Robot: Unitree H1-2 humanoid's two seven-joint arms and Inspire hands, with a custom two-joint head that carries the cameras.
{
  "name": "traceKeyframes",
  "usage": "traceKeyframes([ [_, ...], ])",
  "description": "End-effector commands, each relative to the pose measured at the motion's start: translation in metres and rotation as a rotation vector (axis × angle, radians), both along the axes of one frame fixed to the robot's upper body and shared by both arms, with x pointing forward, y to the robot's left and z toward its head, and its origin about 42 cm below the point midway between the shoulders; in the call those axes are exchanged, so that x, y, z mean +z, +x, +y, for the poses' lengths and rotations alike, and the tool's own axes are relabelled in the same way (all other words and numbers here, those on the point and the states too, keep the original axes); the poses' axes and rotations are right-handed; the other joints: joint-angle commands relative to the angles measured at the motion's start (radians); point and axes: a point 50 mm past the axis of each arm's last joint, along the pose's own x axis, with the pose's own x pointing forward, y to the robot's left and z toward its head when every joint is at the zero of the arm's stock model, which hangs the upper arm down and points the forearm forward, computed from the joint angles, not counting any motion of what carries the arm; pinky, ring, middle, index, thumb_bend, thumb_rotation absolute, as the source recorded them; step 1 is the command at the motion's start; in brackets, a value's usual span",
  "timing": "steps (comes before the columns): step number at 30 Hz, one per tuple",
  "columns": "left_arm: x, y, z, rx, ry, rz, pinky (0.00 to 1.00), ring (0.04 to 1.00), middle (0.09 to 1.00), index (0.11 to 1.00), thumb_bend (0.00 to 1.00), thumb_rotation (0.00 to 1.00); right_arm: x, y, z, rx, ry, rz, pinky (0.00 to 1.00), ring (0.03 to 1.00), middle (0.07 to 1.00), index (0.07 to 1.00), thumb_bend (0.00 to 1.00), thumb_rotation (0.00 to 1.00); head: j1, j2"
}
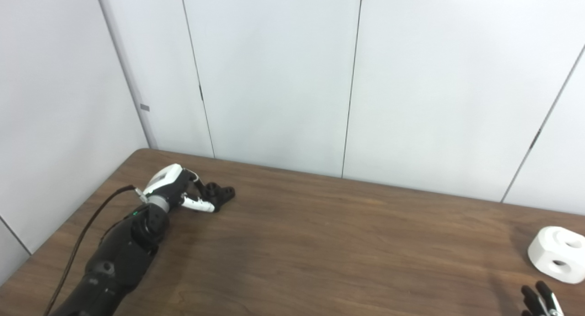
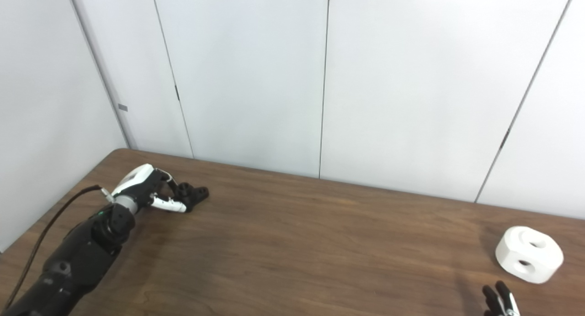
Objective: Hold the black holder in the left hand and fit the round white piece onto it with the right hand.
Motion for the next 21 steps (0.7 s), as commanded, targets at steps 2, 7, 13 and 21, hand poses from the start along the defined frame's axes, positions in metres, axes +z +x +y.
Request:
traceKeyframes([
  [2,0.025,0.0,0.005,-0.007,0.034,-0.047,0.92,0.962,0.859,0.488,0.52,0.04,-0.021,-0.02,0.007,-0.021,0.038,0.079,1.0,0.997,0.957,0.999,0.69,0.99,0.0,0.003],
  [7,0.027,-0.012,-0.003,-0.064,0.074,-0.031,0.92,0.974,0.869,0.489,0.52,0.04,-0.021,-0.019,0.008,-0.024,0.036,0.084,1.0,0.999,0.956,0.996,0.69,0.98,-0.006,0.003],
  [13,0.028,-0.023,-0.016,-0.128,0.095,-0.008,0.95,0.984,0.875,0.489,0.52,0.04,-0.021,-0.018,0.009,-0.028,0.04,0.087,1.0,1.0,0.96,1.0,0.67,0.98,-0.018,0.009],
  [21,0.036,-0.045,-0.053,-0.272,0.106,-0.012,0.97,0.977,0.865,0.488,0.52,0.05,-0.021,-0.016,0.012,-0.028,0.025,0.08,1.0,1.0,0.961,1.0,0.63,1.0,-0.043,0.024],
])
